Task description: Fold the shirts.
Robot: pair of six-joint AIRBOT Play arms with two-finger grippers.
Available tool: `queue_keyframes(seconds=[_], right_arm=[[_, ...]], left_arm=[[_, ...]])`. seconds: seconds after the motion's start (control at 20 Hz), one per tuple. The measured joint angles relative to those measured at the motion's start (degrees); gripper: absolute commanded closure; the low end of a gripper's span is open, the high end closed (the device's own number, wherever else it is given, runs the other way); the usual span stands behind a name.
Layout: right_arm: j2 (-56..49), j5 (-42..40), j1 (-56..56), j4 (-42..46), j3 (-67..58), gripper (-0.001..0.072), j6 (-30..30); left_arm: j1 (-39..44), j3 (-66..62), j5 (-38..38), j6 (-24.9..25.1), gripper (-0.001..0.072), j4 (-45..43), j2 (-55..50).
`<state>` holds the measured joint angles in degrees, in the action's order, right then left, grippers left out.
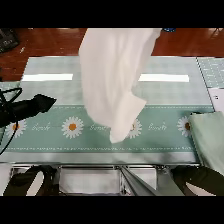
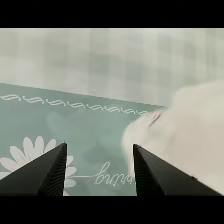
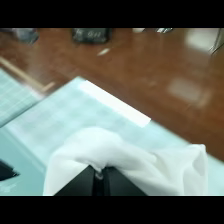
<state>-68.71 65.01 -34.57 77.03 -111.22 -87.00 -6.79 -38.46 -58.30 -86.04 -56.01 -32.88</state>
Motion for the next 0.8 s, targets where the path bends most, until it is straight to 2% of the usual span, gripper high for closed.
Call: queue_keyframes(seconds=[0.2, 0.45, 0.5, 0.55, 0.6, 0.8], right_arm=[[-0.09, 3.85, -1.49, 1.22, 11.69, 0.0689, -1.97], [-0.37, 3.10, -1.42, 10.12, 34.51, 0.0688, -7.50], [-0.68, 2.23, -0.79, 11.30, 38.51, 0.0622, -9.16], [-1.20, 1.29, 0.15, 12.46, 41.99, 0.0398, -10.95], [-1.79, 0.68, 1.33, 13.07, 44.28, 0.0298, -12.33], [-2.05, 2.10, 10.25, 14.45, 43.76, 0.0303, -13.55]], left_arm=[[0.00, 0.13, -1.03, 0.90, 0.0201, 0.13, 0.02], [0.00, 2.82, -5.01, 2.29, 0.0201, 0.20, -0.11], [0.04, 3.74, -5.55, 2.47, 0.0201, 0.22, -0.22], [0.20, 4.57, -6.10, 2.58, 0.0201, 0.33, -0.42], [0.52, 5.31, -6.21, 2.71, 0.0201, 0.35, -0.83], [0.31, 5.09, -6.23, 5.90, 0.0201, -0.39, -3.69]])
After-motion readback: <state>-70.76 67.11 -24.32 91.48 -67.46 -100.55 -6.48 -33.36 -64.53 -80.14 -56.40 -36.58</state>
